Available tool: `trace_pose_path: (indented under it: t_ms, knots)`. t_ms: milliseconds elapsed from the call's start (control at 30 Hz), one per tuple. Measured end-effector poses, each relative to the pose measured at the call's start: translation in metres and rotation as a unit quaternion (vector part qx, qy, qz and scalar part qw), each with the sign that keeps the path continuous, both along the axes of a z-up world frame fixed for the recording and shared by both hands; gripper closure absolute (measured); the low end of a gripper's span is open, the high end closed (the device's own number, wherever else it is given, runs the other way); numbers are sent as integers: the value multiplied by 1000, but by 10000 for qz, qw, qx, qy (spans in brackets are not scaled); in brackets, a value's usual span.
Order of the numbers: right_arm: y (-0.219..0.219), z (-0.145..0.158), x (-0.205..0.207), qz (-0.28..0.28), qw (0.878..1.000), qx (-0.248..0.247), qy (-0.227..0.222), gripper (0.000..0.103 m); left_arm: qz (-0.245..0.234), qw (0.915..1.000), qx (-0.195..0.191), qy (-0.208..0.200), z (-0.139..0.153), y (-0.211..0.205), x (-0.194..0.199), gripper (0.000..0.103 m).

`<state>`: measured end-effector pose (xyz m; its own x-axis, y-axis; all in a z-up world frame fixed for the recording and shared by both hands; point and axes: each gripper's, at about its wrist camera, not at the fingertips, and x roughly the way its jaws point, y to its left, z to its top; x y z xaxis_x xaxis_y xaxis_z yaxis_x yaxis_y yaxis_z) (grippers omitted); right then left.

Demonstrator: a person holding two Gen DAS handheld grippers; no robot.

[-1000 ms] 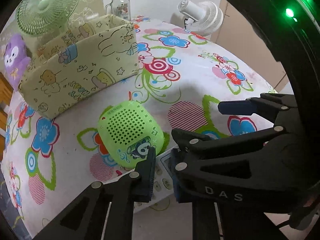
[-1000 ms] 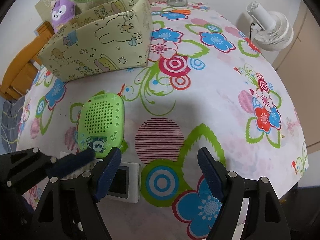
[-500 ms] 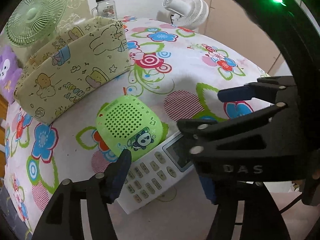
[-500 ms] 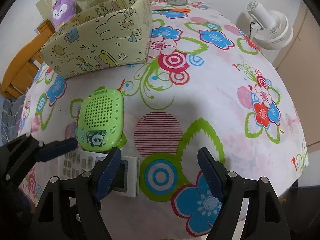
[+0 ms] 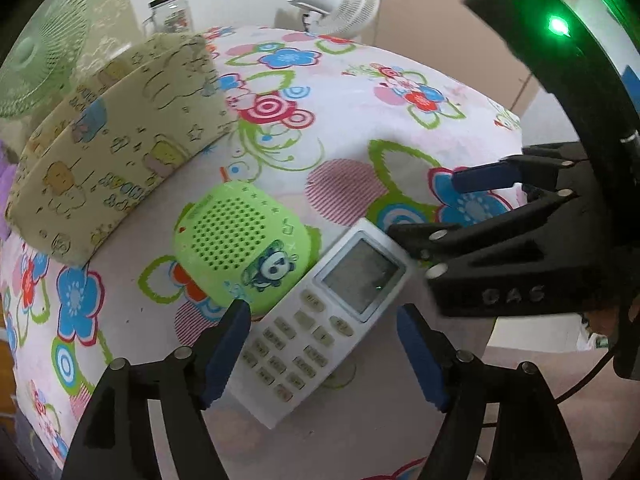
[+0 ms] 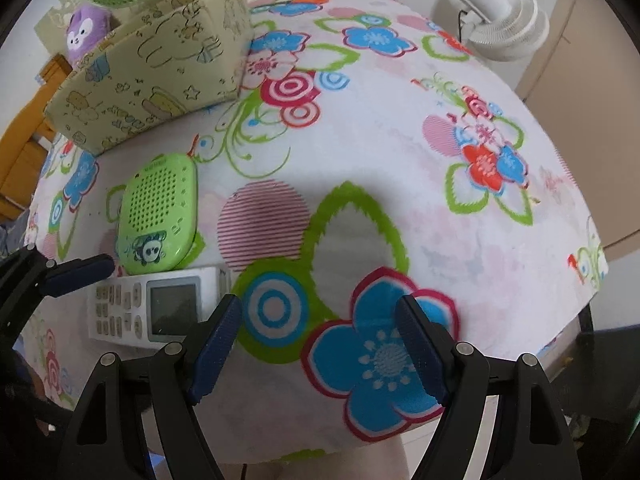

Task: Organize rigid objects
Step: 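Grasp the white remote with the left tool while the right tool grasps the green speaker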

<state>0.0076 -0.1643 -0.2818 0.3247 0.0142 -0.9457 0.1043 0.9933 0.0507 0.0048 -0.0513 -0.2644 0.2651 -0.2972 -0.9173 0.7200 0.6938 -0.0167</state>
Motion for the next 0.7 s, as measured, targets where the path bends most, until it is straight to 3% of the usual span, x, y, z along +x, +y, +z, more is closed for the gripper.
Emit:
trace_pose_path:
  t_ms: [300, 367, 433, 467, 700]
  knots:
    - [21, 2, 8, 331, 9990, 279, -119, 22, 21, 9989, 464, -70, -14, 11, -4, 25]
    - [32, 2, 11, 496, 9983, 258, -147, 22, 163, 9990, 415, 52, -15, 19, -2, 25]
    - [42, 4, 15, 636, 9975, 220, -206, 22, 319, 9986, 388, 147, -14, 25, -1, 31]
    - [46, 5, 17, 672, 9972, 233, -226, 22, 361, 9986, 370, 136, -13, 26, -1, 39]
    - [62, 6, 30, 933, 9949, 340, -178, 22, 672, 9972, 236, 241, -8, 37, -1, 54]
